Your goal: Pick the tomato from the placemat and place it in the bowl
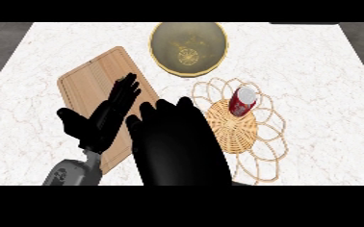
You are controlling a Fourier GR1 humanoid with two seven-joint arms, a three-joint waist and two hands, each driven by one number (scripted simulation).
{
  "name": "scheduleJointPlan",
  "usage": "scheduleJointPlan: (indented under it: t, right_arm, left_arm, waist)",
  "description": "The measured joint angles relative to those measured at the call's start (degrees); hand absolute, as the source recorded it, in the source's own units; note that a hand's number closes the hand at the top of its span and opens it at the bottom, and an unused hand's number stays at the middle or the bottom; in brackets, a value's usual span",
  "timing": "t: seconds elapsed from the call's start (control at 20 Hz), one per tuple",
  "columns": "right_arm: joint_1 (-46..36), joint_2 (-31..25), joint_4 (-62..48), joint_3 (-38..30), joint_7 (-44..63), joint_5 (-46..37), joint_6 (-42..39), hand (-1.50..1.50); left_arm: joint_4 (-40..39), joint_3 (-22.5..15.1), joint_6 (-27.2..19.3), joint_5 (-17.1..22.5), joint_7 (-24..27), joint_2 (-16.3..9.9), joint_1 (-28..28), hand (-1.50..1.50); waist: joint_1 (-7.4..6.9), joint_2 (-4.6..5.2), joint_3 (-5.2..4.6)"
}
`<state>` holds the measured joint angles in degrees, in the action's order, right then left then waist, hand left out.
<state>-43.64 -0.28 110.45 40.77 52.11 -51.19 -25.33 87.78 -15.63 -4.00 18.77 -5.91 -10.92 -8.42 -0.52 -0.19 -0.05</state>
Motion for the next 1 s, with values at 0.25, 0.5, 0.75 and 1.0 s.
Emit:
scheduleJointPlan:
  t: [0.25,0.5,0.75,1.0]
  right_arm:
    - [-7.1,0.1,-4.2,-7.1,-0.7,3.2,0.9,1.5]
    - [-11.7,-0.2,-12.9,-13.9,-5.4,2.5,3.8,1.5]
    - [-15.3,0.0,-25.4,-19.8,-13.0,2.2,10.4,1.5]
    - [-19.2,-0.2,-38.7,-24.2,-20.7,1.3,17.4,1.5]
  left_arm:
    - [-1.5,1.4,2.1,-0.1,0.7,-0.3,-0.5,0.0]
    - [-0.3,1.7,2.1,-1.0,0.0,0.1,-0.1,0.0]
    - [-0.1,1.6,2.1,-1.8,-0.9,1.1,-0.6,0.0]
    - [0.1,2.3,2.9,-2.0,-0.8,1.2,-0.6,0.0]
  waist:
    - [0.06,0.12,0.0]
    - [-0.09,0.22,0.02]
    - [-0.32,0.36,0.02]
    - [-0.61,0.49,0.01]
